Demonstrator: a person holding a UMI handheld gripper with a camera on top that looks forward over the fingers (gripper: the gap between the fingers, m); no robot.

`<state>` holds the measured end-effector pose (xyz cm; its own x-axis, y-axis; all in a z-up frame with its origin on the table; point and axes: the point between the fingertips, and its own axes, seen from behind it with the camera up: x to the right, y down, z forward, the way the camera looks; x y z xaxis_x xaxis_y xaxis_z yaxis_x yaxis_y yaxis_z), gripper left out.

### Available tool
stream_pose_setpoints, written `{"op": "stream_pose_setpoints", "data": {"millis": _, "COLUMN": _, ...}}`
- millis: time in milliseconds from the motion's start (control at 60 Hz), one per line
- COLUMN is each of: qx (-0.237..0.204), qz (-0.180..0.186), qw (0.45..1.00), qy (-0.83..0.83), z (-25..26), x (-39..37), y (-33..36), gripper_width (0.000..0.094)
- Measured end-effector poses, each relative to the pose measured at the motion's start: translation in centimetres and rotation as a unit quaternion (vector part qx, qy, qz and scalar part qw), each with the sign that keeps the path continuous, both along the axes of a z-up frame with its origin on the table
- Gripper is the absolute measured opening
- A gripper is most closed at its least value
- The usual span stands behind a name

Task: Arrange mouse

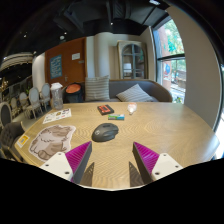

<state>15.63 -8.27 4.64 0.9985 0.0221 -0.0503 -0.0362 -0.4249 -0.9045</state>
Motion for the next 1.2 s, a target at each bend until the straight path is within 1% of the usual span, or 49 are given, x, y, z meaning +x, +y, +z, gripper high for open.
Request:
{"op": "stream_pose_setpoints", "data": {"millis": 17, "qx": -0.005, "qz": 0.007, "qw": 1.0, "qy": 0.001, "z": 0.3, "x": -0.5, "y": -0.5, "gripper_width": 0.0851}}
{"op": "stream_pose_setpoints", "data": {"millis": 33, "qx": -0.008, "qz": 0.013, "qw": 1.0, "qy": 0.003, "z": -0.4, "x": -0.9, "y": 1.2, "gripper_width": 0.0852}}
{"op": "stream_pose_setpoints", "data": {"millis": 67, "qx": -0.017, "qz": 0.024, "qw": 1.0, "qy": 0.006, "z": -0.9, "x": -1.8, "y": 2.5, "gripper_width": 0.0851}}
{"op": "stream_pose_setpoints", "data": {"millis": 100, "qx": -0.029, "qz": 0.035, "qw": 0.999, "qy": 0.011, "z": -0.9, "x": -2.7, "y": 2.7, "gripper_width": 0.0852}}
{"op": "stream_pose_setpoints", "data": {"millis": 250, "qx": -0.076, "qz": 0.069, "qw": 0.995, "qy": 0.014, "z": -3.1, "x": -6.2, "y": 6.9, "gripper_width": 0.0851}}
{"op": "stream_pose_setpoints", "data": {"millis": 350, "qx": -0.087, "qz": 0.063, "qw": 0.994, "qy": 0.022, "z": -3.5, "x": -7.0, "y": 9.9, "gripper_width": 0.0846}}
{"op": "stream_pose_setpoints", "data": {"millis": 383, "qx": -0.09, "qz": 0.053, "qw": 0.994, "qy": 0.023, "z": -3.7, "x": -6.9, "y": 10.8, "gripper_width": 0.0856}}
{"op": "stream_pose_setpoints", "data": {"millis": 450, "qx": -0.092, "qz": 0.04, "qw": 0.995, "qy": 0.02, "z": -3.7, "x": -6.8, "y": 12.7, "gripper_width": 0.0845}}
{"op": "stream_pose_setpoints", "data": {"millis": 583, "qx": -0.099, "qz": 0.038, "qw": 0.994, "qy": 0.013, "z": -4.1, "x": -7.7, "y": 15.5, "gripper_width": 0.084}}
{"op": "stream_pose_setpoints", "data": {"millis": 617, "qx": -0.104, "qz": 0.032, "qw": 0.994, "qy": 0.003, "z": -4.5, "x": -7.6, "y": 16.2, "gripper_width": 0.0833}}
{"op": "stream_pose_setpoints", "data": {"millis": 667, "qx": -0.114, "qz": 0.014, "qw": 0.993, "qy": -0.009, "z": -5.3, "x": -6.9, "y": 17.0, "gripper_width": 0.0768}}
{"op": "stream_pose_setpoints", "data": {"millis": 683, "qx": -0.119, "qz": 0.007, "qw": 0.993, "qy": -0.015, "z": -5.7, "x": -6.5, "y": 17.2, "gripper_width": 0.0726}}
{"op": "stream_pose_setpoints", "data": {"millis": 717, "qx": -0.124, "qz": -0.009, "qw": 0.992, "qy": -0.023, "z": -6.2, "x": -5.7, "y": 17.5, "gripper_width": 0.0584}}
{"op": "stream_pose_setpoints", "data": {"millis": 750, "qx": -0.118, "qz": -0.018, "qw": 0.993, "qy": -0.016, "z": -5.9, "x": -5.7, "y": 17.9, "gripper_width": 0.057}}
{"op": "stream_pose_setpoints", "data": {"millis": 800, "qx": -0.114, "qz": -0.024, "qw": 0.993, "qy": -0.017, "z": -5.7, "x": -5.7, "y": 18.0, "gripper_width": 0.0494}}
{"op": "stream_pose_setpoints", "data": {"millis": 833, "qx": -0.1, "qz": -0.032, "qw": 0.994, "qy": -0.022, "z": -5.1, "x": -5.4, "y": 18.4, "gripper_width": 0.0429}}
{"op": "stream_pose_setpoints", "data": {"millis": 883, "qx": -0.094, "qz": -0.042, "qw": 0.995, "qy": -0.017, "z": -5.0, "x": -5.2, "y": 18.3, "gripper_width": 0.0374}}
{"op": "stream_pose_setpoints", "data": {"millis": 933, "qx": -0.087, "qz": -0.033, "qw": 0.995, "qy": -0.027, "z": -5.0, "x": -5.3, "y": 18.4, "gripper_width": 0.0348}}
{"op": "stream_pose_setpoints", "data": {"millis": 1033, "qx": -0.079, "qz": -0.017, "qw": 0.997, "qy": -0.014, "z": -4.4, "x": -6.3, "y": 17.6, "gripper_width": 0.0339}}
{"op": "stream_pose_setpoints", "data": {"millis": 1167, "qx": -0.038, "qz": 0.023, "qw": 0.999, "qy": -0.012, "z": 0.2, "x": -11.7, "y": 14.8, "gripper_width": 0.0339}}
{"op": "stream_pose_setpoints", "data": {"millis": 1200, "qx": -0.03, "qz": 0.041, "qw": 0.999, "qy": -0.017, "z": 1.3, "x": -14.0, "y": 13.9, "gripper_width": 0.0339}}
